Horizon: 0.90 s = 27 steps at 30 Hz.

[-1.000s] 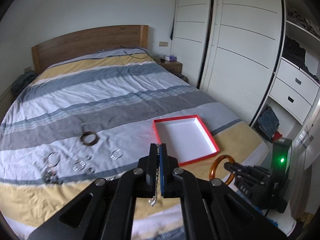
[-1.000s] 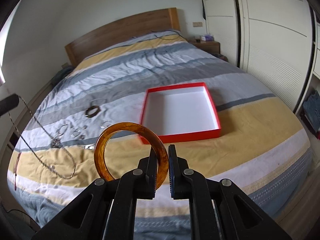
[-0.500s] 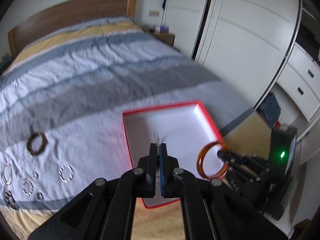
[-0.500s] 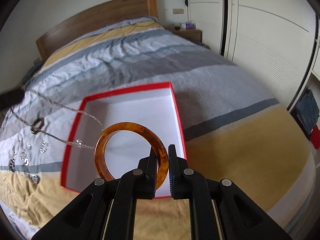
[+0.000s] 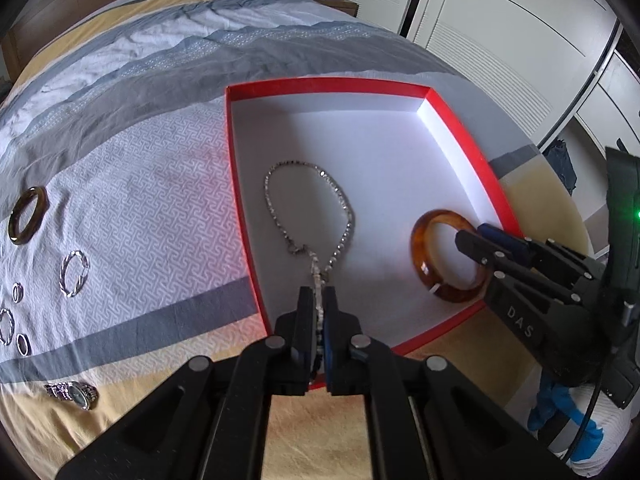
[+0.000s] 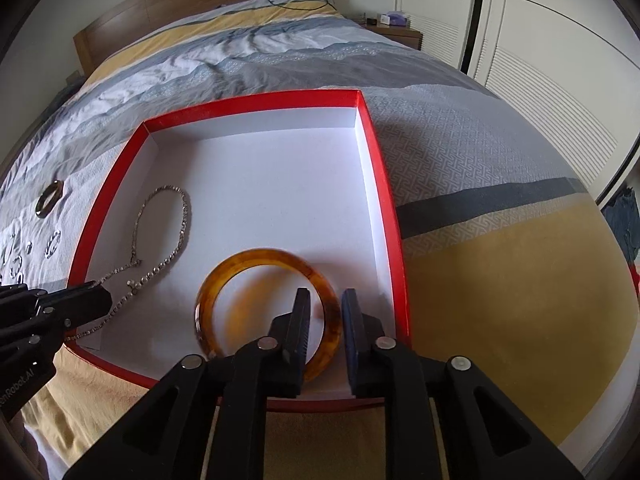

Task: Organize jewelry
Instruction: 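Open both tools to release the bangle and chain in the box, then withdraw both tools from the box back toward the jewelry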

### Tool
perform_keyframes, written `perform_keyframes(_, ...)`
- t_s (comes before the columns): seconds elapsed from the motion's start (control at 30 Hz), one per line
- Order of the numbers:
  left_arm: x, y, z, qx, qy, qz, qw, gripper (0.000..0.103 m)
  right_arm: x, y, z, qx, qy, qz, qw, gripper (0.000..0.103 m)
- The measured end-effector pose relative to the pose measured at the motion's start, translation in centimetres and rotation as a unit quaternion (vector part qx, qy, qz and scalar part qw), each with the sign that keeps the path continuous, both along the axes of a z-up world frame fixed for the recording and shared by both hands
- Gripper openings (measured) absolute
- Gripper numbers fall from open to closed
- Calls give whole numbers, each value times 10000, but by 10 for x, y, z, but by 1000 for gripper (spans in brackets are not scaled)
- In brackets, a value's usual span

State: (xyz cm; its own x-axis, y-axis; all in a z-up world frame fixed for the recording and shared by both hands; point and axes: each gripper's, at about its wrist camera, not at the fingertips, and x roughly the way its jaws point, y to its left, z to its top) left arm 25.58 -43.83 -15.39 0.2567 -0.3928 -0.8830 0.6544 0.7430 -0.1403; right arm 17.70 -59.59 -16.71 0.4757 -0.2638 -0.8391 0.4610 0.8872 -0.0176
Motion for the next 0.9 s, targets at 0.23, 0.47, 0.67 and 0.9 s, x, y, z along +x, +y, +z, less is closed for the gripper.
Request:
perform_keyframes(0.23,-8,16,34,-191,-209,51,9996,15,-16,11,22,-52,-175,-28,9998,45)
perform_keyframes(0.47,-41,54,105,-512,-870,339,9943,15,-58,27,72,-88,-479,-275,9984,46)
perform_keyframes(0.67,-81,107,162,-761,-1154,629,9884,15,-99,74,124,-188,-868,-106,9960,50)
perform_keyframes(0.9,-137,176,223,-1048,-1688,867,9762,15,-138,145,183,-374,-1364,202,9897,55)
